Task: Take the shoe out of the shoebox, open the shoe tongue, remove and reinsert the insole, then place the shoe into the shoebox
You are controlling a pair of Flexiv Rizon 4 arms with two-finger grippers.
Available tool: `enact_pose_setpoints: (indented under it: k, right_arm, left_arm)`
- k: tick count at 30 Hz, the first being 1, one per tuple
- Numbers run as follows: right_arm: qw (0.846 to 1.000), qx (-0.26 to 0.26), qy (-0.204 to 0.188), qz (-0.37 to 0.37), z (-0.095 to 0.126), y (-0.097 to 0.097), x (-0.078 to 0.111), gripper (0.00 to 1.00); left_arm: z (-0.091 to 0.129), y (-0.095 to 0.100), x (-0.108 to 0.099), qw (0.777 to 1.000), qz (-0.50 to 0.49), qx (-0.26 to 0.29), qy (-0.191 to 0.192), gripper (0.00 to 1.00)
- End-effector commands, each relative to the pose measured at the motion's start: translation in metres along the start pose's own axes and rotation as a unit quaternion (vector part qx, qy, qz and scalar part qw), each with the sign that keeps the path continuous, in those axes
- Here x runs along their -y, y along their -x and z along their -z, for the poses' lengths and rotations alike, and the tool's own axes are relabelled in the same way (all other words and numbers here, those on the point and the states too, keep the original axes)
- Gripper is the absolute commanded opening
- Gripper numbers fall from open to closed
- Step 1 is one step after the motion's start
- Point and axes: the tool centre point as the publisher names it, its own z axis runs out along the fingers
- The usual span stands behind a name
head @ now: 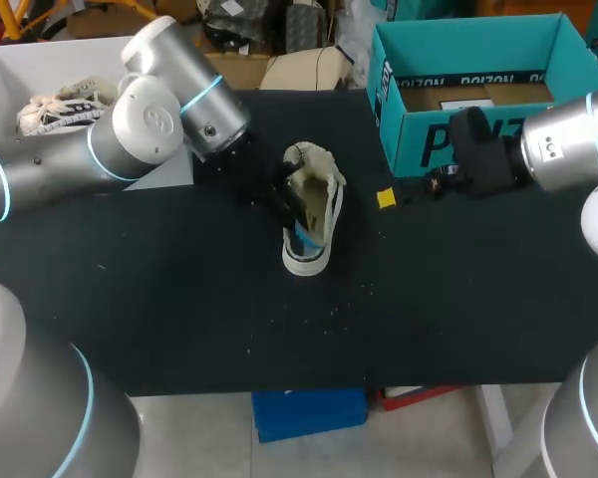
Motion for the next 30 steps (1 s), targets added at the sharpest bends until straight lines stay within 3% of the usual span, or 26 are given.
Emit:
enact_pose_setpoints:
  k: [1, 7, 10, 11, 12, 15, 16, 17, 18, 20, 30]
  right_arm:
    - [1.000, 0.001, -0.001, 0.000, -0.001, 0.000, -0.001, 1.00]
    - [1.000, 0.001, -0.001, 0.000, -0.001, 0.000, -0.001, 1.00]
    - [1.000, 0.001, -0.001, 0.000, -0.001, 0.000, -0.001, 1.00]
    - [1.000, 0.001, -0.001, 0.000, -0.001, 0.000, -0.001, 1.00]
    - [1.000, 0.001, -0.001, 0.000, -0.001, 0.000, -0.001, 1.00]
    - [1.000, 0.001, -0.001, 0.000, -0.001, 0.000, -0.001, 1.00]
    - [1.000, 0.001, -0.001, 0.000, -0.001, 0.000, -0.001, 1.00]
    - [1.000, 0.001, -0.001, 0.000, -0.001, 0.000, -0.001, 1.00]
    - [1.000, 0.001, -0.001, 0.000, -0.001, 0.000, -0.001, 1.00]
    - [1.000, 0.001, -0.001, 0.000, -0.001, 0.000, -0.001, 1.00]
    - [1.000, 0.001, -0.001, 0.000, -0.001, 0.000, -0.001, 1.00]
  left_arm:
    - [-0.009, -0.002, 0.003, 1.000, 0.007, -0.019, -0.005, 0.00]
    - [-0.016, -0.011, 0.005, 0.998, 0.024, -0.058, -0.003, 0.00]
    - [-0.009, -0.013, 0.011, 0.997, 0.027, -0.067, 0.002, 0.58]
    - [-0.006, -0.013, 0.012, 0.997, 0.027, -0.068, 0.002, 0.87]
    - [-0.002, -0.012, 0.015, 0.997, 0.027, -0.068, 0.002, 0.95]
    - [0.013, -0.007, 0.025, 0.997, 0.020, -0.069, 0.001, 0.90]
    - [0.017, -0.004, 0.027, 0.998, 0.017, -0.067, 0.002, 0.83]
    - [0.022, 0.000, 0.030, 0.998, 0.013, -0.063, 0.003, 0.67]
    - [0.024, 0.003, 0.032, 0.998, 0.010, -0.058, 0.003, 0.59]
    - [0.027, 0.008, 0.035, 0.999, 0.005, -0.054, 0.002, 0.49]
    - [0.011, 0.008, 0.041, 0.997, 0.007, -0.069, -0.018, 0.36]
